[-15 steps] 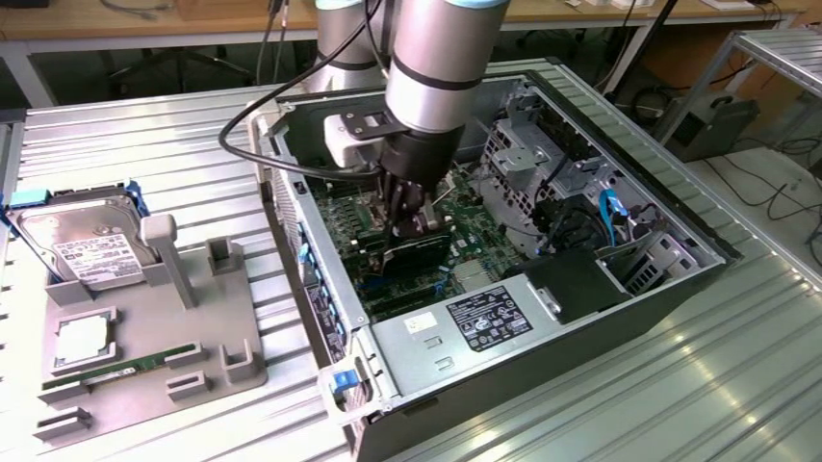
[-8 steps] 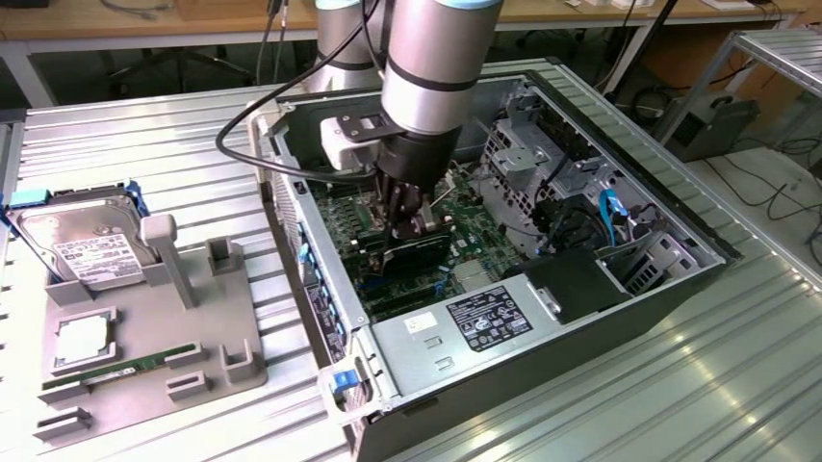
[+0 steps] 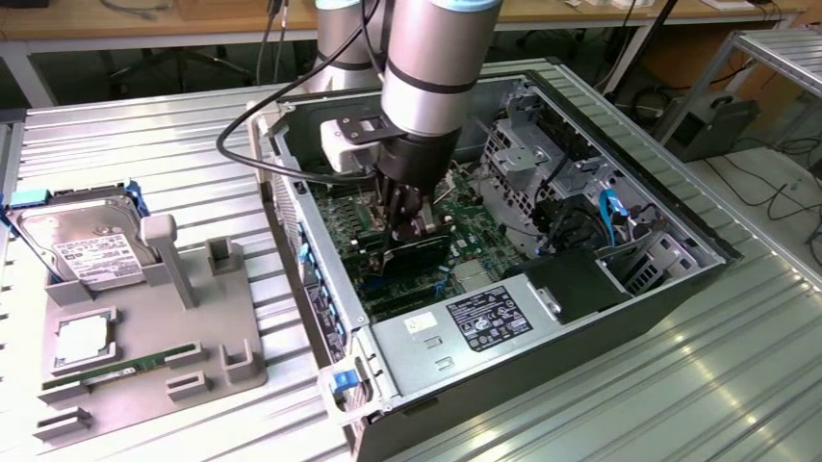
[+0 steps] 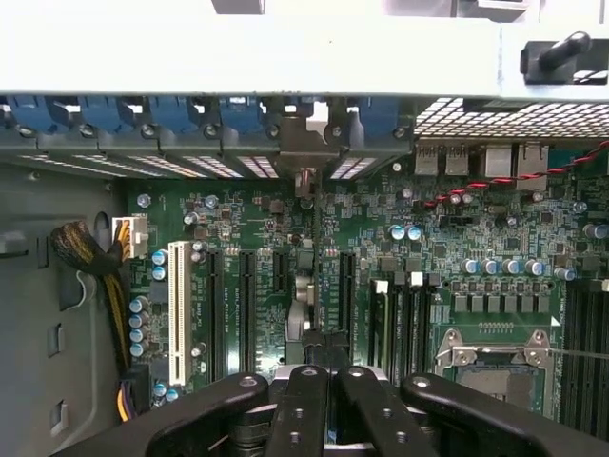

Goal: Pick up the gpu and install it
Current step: 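Insert the gpu into the slot, then press down on the gpu until it lock into place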

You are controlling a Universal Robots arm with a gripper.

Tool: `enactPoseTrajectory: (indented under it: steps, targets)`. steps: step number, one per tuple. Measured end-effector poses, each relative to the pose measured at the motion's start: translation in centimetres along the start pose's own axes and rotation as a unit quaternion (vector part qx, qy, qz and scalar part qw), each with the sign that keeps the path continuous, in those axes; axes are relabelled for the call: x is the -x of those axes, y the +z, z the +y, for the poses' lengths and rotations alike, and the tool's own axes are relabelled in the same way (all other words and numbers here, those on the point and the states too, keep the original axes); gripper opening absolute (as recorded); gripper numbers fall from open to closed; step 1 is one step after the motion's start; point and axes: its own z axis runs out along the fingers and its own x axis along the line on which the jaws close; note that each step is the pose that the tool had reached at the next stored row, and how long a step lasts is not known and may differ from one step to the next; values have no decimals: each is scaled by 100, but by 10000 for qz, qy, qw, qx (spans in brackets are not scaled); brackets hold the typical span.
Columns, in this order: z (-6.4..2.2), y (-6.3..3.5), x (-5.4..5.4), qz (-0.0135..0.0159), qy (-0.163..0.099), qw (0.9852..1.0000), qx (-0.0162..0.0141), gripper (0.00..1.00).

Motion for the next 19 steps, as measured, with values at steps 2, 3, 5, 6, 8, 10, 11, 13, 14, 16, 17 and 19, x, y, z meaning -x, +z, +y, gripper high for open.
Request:
enactPoseTrajectory:
  steps: [2, 3, 5, 6, 8, 10, 11, 13, 14, 16, 17, 19]
  targets:
    - [0, 18, 0, 3, 0, 10000, 2, 11]
    - [0, 30, 0, 3, 0, 10000, 1, 11]
    - [0, 49, -1, 5, 0, 10000, 3, 11]
    - [-1, 58, -1, 4, 1, 10000, 3, 11]
    - [-2, 71, 0, 1, 1, 10000, 1, 11]
    - [-2, 71, 0, 1, 1, 10000, 1, 11]
    - [-7, 52, 1, -5, 0, 10000, -3, 11]
    - [-12, -22, 1, -12, -1, 10000, -8, 11]
    - [-13, -105, -1, 0, 0, 10000, 0, 11]
    - [-13, -192, -2, -2, 1, 10000, -1, 11]
    - [-13, -223, -2, 0, 1, 10000, 0, 11]
    - [-13, -250, -2, 0, 0, 10000, 0, 11]
